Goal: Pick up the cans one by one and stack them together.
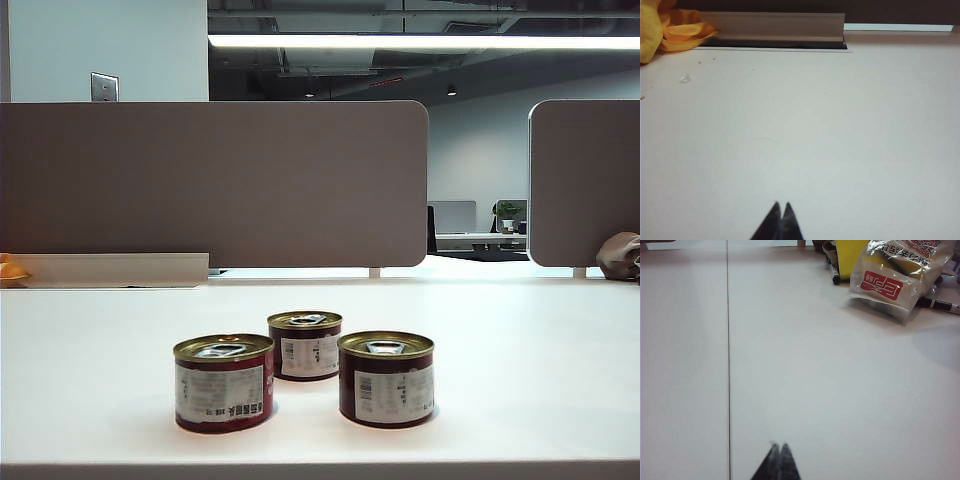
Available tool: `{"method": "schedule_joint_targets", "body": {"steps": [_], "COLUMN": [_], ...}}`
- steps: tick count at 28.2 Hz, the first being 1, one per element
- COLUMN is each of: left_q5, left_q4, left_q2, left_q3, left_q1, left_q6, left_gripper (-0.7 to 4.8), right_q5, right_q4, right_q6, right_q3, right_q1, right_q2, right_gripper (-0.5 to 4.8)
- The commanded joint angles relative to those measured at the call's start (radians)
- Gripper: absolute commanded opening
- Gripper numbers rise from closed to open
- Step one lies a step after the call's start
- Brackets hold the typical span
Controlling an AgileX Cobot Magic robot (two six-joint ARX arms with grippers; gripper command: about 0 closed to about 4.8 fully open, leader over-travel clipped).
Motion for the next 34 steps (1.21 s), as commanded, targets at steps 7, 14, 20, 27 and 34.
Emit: {"method": "schedule_joint_targets", "body": {"steps": [7, 14, 20, 27, 34], "left_q5": [0.0, 0.0, 0.0, 0.0, 0.005], "left_q4": [-0.005, -0.005, -0.005, -0.005, -0.005], "left_q2": [0.0, 0.0, 0.0, 0.0, 0.0], "left_q3": [-0.001, -0.001, -0.001, -0.001, 0.0], "left_q1": [0.0, 0.0, 0.0, 0.0, 0.0], "left_q6": [0.004, 0.004, 0.004, 0.004, -0.094], "left_gripper": [-0.05, -0.05, -0.05, -0.05, -0.05], "right_q5": [0.003, 0.003, 0.004, 0.074, -0.065], "right_q4": [-0.006, -0.006, -0.006, -0.007, 0.026], "right_q6": [-0.001, -0.001, -0.003, -0.154, 0.145], "right_q3": [0.001, 0.001, 0.001, 0.002, 0.002], "right_q1": [0.0, 0.0, 0.0, 0.0, 0.002], "right_q2": [0.0, 0.0, 0.0, 0.0, 0.0], "right_gripper": [-0.05, -0.05, -0.05, -0.05, -0.05]}}
